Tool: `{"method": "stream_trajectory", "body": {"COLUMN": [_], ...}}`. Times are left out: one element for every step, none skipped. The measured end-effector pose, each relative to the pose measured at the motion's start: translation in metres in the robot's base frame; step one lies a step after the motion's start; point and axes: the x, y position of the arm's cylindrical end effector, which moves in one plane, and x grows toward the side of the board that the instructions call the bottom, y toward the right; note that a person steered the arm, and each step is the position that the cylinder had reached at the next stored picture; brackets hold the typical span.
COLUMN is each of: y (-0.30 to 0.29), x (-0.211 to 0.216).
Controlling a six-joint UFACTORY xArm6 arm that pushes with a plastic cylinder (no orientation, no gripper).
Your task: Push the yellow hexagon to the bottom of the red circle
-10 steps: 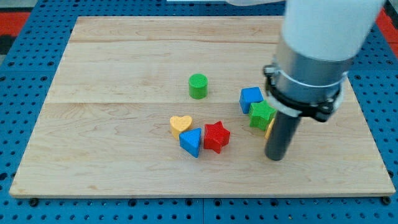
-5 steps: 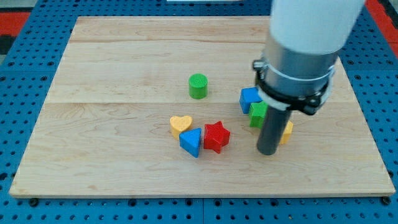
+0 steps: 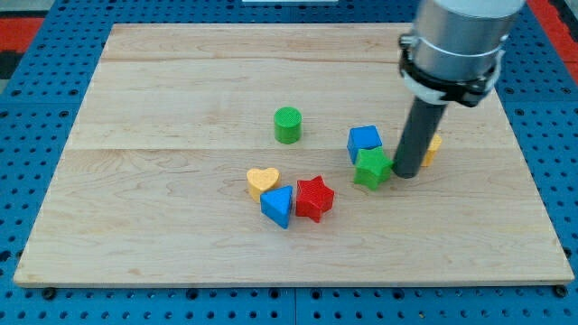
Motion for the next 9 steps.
{"method": "stream_trajectory", "body": {"y": [0.007, 0.043, 0.067, 0.081, 0.087, 0.089, 0.089, 0.089, 0.089], "x": [-0.012, -0.017, -0.022, -0.022, -0.021, -0.027, -0.047, -0.066, -0.074]}}
